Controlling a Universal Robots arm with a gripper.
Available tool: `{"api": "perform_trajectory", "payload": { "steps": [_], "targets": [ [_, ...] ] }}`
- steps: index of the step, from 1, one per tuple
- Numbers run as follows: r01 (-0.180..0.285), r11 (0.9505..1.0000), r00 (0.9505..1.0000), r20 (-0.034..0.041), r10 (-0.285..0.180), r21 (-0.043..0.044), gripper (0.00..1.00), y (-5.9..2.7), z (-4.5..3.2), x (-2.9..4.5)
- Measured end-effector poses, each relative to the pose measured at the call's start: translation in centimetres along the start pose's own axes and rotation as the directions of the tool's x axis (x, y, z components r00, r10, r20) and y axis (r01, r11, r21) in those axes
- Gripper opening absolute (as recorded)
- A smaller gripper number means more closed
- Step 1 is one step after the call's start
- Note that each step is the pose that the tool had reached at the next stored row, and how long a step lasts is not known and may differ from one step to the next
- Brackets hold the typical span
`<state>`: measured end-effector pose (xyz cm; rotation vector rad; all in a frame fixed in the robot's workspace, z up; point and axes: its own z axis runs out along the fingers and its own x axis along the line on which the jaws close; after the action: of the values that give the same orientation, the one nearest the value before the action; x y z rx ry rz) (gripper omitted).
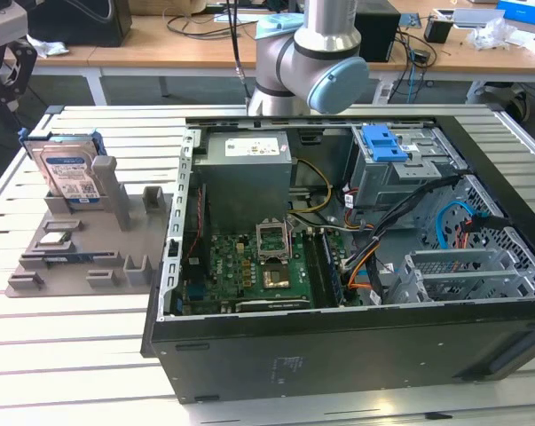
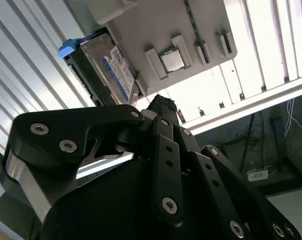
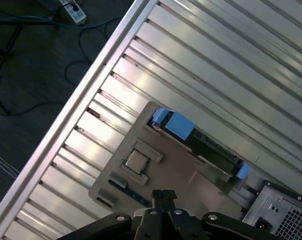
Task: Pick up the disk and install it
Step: 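Pick up the disk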
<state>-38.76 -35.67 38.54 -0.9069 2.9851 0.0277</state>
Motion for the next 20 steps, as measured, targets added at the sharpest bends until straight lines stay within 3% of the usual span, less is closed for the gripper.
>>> {"api": "perform_trajectory", "payload": {
  "steps": [5, 11, 15, 20],
  "targets": [
    [0.072, 0.9974, 0.9974, -0.0007, -0.072, -0.0019, 0.11, 0.0, 0.0, 0.0],
    [0.152, 0.9884, 0.9883, -0.0054, -0.152, 0.0007, 0.11, 0.01, 0.0, -0.01],
    [0.173, 0.9849, 0.9845, -0.028, -0.173, -0.0094, 0.11, 0.06, 0.01, -0.06],
    [0.206, 0.9786, 0.9781, -0.0285, -0.206, -0.0102, 0.11, 0.06, 0.01, -0.06]
  ]
}}
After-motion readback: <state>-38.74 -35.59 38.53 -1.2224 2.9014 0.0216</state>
